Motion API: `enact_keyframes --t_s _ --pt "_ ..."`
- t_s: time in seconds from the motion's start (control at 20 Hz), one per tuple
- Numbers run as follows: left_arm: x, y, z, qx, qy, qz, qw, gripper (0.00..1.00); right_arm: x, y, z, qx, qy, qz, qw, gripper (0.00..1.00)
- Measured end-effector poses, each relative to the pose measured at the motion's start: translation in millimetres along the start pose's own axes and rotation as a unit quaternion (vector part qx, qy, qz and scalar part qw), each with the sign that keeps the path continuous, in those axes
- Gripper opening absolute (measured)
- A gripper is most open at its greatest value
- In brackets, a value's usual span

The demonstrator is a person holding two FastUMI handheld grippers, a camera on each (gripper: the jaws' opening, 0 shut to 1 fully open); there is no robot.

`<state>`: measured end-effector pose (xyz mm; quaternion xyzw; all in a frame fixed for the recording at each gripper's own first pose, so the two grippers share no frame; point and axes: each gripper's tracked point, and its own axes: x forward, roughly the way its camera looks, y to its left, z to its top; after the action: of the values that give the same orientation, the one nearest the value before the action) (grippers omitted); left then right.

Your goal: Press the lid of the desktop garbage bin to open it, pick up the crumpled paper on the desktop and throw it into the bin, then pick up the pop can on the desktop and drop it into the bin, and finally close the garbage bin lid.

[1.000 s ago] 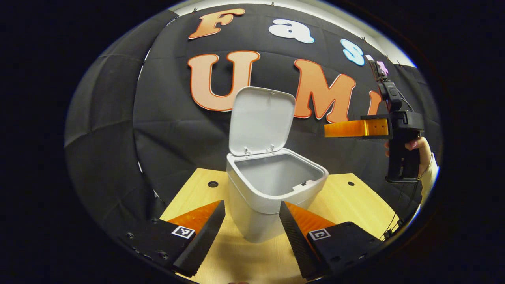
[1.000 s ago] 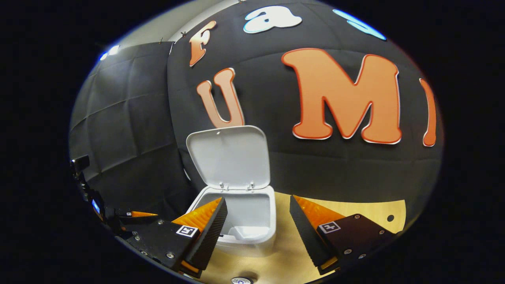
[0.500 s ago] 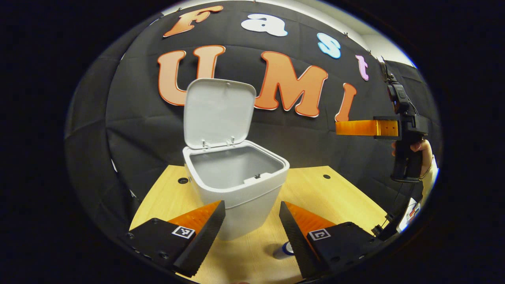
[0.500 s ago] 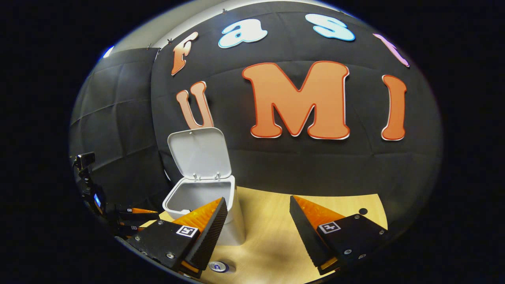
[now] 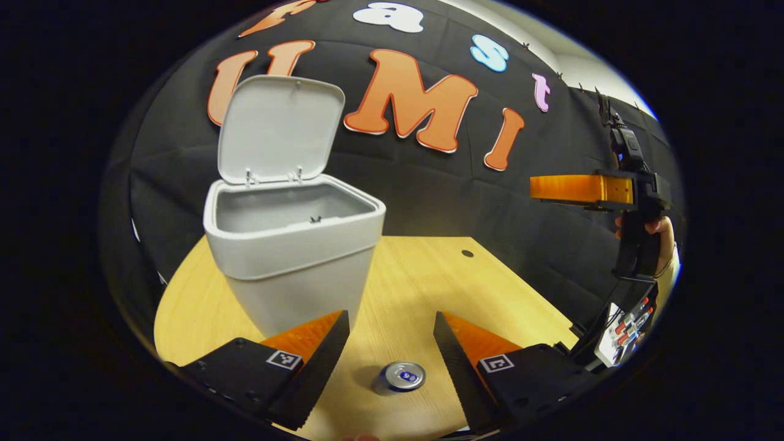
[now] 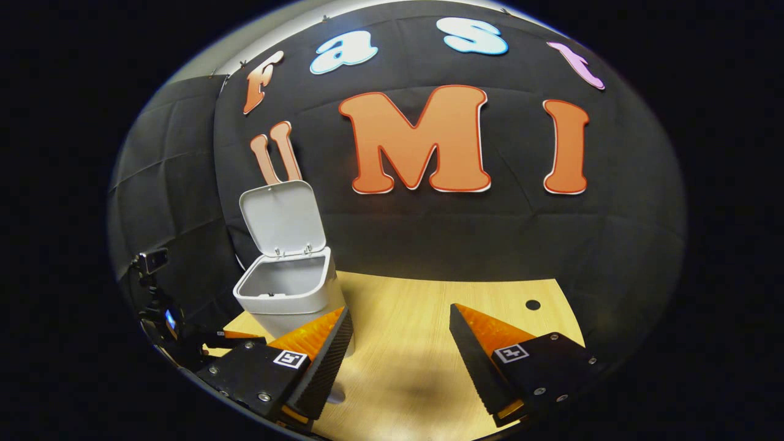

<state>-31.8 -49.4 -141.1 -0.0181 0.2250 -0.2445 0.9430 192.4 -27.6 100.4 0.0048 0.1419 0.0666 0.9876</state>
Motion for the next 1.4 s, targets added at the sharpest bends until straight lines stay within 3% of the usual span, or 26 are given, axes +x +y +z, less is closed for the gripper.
enact_keyframes --t_s 0.2,0.55,1.4 --pt "11.4 -9.6 -45.2 0.007 0.058 -0.008 0.998 0.89 -7.8 -13.6 -15.9 0.01 0.015 -0.013 1.0 0.95" --pt "36.3 -7.4 -101.5 0.052 0.102 0.004 0.993 0.91 -17.7 -23.0 -39.9 0.023 0.039 -0.02 0.999 0.95" --pt "66.8 6.3 -147.4 0.038 0.145 0.019 0.989 0.91 -16.8 -32.9 -67.3 0.044 0.074 -0.023 0.996 0.95"
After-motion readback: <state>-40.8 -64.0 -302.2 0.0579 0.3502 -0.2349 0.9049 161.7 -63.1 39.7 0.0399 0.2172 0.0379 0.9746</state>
